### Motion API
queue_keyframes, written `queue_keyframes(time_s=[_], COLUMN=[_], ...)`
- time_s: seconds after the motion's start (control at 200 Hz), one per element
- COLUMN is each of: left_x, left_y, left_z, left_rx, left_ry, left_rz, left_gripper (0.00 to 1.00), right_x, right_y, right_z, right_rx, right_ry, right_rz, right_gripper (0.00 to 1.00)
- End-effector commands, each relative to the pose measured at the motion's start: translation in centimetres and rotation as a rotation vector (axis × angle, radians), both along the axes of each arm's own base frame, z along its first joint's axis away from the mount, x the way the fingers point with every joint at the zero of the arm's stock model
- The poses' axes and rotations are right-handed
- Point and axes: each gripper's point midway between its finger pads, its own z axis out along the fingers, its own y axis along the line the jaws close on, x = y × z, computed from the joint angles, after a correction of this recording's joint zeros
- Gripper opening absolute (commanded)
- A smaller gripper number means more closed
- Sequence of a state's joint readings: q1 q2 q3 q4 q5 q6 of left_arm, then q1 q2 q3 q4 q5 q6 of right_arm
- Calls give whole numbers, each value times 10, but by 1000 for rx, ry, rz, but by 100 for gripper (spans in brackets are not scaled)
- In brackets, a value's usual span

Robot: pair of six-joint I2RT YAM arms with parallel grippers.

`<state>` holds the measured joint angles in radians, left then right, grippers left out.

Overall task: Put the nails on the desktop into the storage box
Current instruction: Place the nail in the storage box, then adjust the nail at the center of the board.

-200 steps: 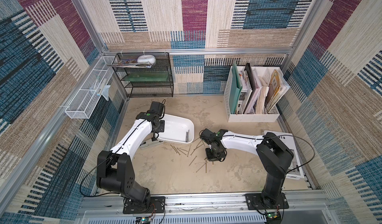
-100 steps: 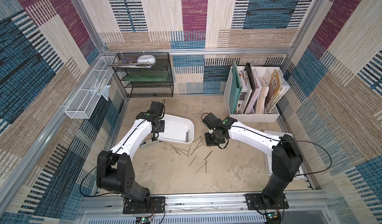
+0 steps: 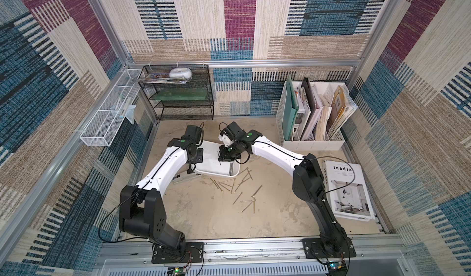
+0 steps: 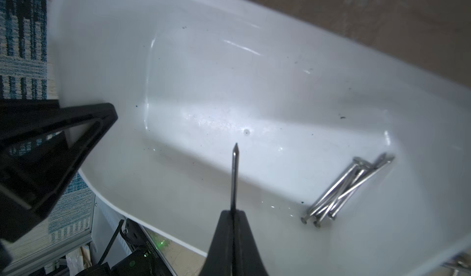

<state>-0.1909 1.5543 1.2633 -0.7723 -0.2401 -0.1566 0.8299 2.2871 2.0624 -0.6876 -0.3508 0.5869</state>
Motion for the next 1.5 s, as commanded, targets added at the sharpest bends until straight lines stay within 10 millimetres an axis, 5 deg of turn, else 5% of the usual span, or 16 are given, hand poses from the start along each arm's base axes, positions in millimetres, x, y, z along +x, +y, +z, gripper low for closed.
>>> queue_keyframes(time_s=[0.0,0.08,0.15,0.205,0.396,0.491,0.616,0.806,1.187,1.357,1.497], left_x=[1,2,2,1,1,1,1,1,1,1,1], left_y=[2,1,1,1,1,1,0,0,-1,-1,-2], left_z=[2,2,2,2,2,2,2,3,2,2,2], left_rx=[5,4,4,4,2,-1,-1,-3,-4,-6,-8], left_ry=[0,-2,-1,1,1,1,1,-1,3,3,2], left_rz=[3,3,1,2,3,2,1,-1,-3,-6,-6], left_gripper=[0,0,0,0,0,0,0,0,0,0,0], right_x=[-8,-8,-6,-5,-28,-53,-87,-113,-76,-40,-30], right_y=[9,7,1,-9,-73,-112,-143,-185,-219,-226,-221], right_z=[-11,-18,-16,-8,21,8,-21,-65,-112,-104,-91], right_rx=[55,52,34,21,-60,-135,-149,-271,-482,-524,-513], right_ry=[68,78,58,30,-46,-26,42,99,91,28,-3], right_rz=[5,-8,-15,-25,-99,-140,-181,-254,-283,-303,-284], right_gripper=[0,0,27,36,42,35,0,0,0,0,1])
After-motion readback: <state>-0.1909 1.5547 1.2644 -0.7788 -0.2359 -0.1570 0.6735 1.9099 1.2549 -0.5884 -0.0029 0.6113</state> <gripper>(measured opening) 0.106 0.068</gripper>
